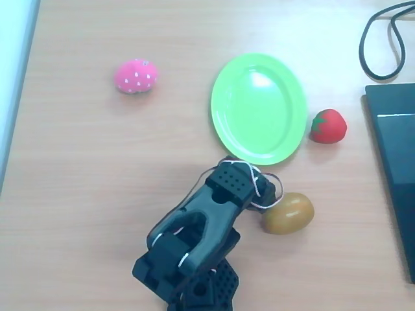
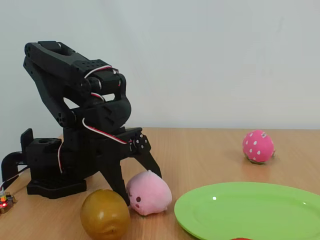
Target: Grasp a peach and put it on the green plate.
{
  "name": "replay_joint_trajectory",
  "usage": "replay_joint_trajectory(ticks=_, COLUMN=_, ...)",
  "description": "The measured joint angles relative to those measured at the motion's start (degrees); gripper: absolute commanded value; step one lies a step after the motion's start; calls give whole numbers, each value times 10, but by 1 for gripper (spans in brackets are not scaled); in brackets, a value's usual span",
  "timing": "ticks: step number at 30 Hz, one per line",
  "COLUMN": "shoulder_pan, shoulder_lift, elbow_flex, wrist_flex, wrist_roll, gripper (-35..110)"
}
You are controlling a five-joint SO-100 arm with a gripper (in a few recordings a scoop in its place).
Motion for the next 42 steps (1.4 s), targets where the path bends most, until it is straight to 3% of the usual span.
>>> replay_joint_trajectory(ticks=21, shoulder_pan=-8, shoulder_lift=-17, elbow_flex=9, wrist_flex=-24, wrist_roll=63, gripper=30)
replay_joint_trajectory(ticks=42, shoulder_pan=-56, shoulder_lift=39, elbow_flex=11, wrist_flex=-24, wrist_roll=119, gripper=27)
